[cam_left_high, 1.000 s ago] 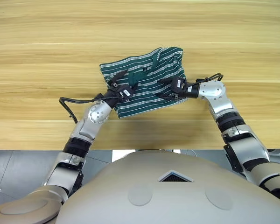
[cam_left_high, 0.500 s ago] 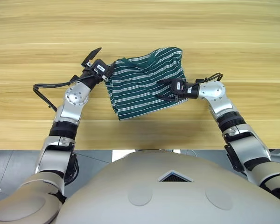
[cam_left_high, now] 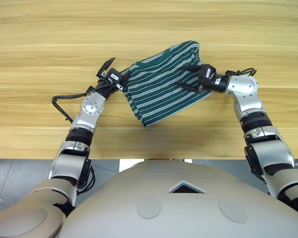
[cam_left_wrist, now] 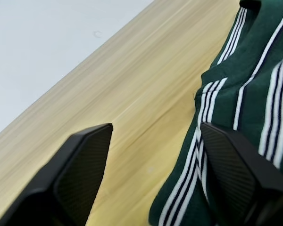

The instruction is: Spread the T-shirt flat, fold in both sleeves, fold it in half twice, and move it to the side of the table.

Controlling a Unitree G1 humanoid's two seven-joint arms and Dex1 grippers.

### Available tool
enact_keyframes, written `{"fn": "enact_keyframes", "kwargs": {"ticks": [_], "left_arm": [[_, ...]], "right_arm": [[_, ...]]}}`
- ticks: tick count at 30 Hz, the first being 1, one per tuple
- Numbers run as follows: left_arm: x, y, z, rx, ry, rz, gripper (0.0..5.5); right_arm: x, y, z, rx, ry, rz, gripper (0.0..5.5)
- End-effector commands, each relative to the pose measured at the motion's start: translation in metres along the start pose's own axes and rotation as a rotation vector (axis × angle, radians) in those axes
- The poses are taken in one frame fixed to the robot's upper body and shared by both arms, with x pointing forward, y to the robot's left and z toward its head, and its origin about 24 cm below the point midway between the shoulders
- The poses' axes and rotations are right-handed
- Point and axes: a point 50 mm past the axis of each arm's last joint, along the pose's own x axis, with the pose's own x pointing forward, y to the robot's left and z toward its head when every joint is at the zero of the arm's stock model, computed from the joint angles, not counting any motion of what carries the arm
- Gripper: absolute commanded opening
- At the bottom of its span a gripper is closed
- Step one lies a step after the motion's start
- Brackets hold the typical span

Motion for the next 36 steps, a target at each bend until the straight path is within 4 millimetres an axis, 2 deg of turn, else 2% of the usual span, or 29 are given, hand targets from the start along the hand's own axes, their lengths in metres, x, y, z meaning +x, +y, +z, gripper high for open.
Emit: {"fn": "enact_keyframes", "kwargs": {"ticks": [1,4,7,11,13,17,20,26,28,31,34,36], "left_arm": [[-0.023,-0.021,0.005,-0.020,0.010,0.030,3.35],[-0.046,-0.029,0.013,-0.015,0.025,0.076,3.35],[-0.071,-0.031,0.020,-0.010,0.070,0.141,3.35],[-0.098,-0.031,0.052,-0.078,0.025,0.227,3.35],[-0.104,-0.022,0.067,-0.105,-0.027,0.264,3.35],[-0.102,-0.008,0.073,-0.130,-0.073,0.320,3.35],[-0.098,-0.001,0.073,-0.151,-0.098,0.363,3.35],[-0.092,0.004,0.073,-0.171,-0.126,0.402,3.35],[-0.089,0.007,0.071,-0.188,-0.137,0.415,3.35],[-0.086,0.014,0.067,-0.216,-0.152,0.445,3.35],[-0.083,0.018,0.066,-0.225,-0.170,0.451,3.35],[-0.083,0.020,0.065,-0.231,-0.175,0.461,3.35]], "right_arm": [[0.009,0.009,-0.002,0.016,0.055,0.003,2.76],[0.006,0.017,-0.006,0.056,0.095,0.011,2.76],[0.004,0.018,-0.013,0.147,0.115,-0.054,2.76],[0.021,0.022,-0.011,0.247,0.088,-0.139,2.76],[0.024,0.024,-0.011,0.268,0.088,-0.167,2.76],[0.030,0.018,-0.010,0.372,0.066,-0.262,2.76],[0.044,0.017,-0.010,0.429,0.070,-0.282,2.76],[0.071,0.029,-0.041,0.518,0.295,-0.237,2.76],[0.087,0.031,-0.036,0.496,0.301,-0.178,2.76],[0.116,0.033,-0.012,0.325,0.264,-0.036,2.76],[0.133,0.040,0.004,0.257,0.215,0.099,2.76],[0.144,0.051,0.014,0.223,0.166,0.209,2.76]]}}
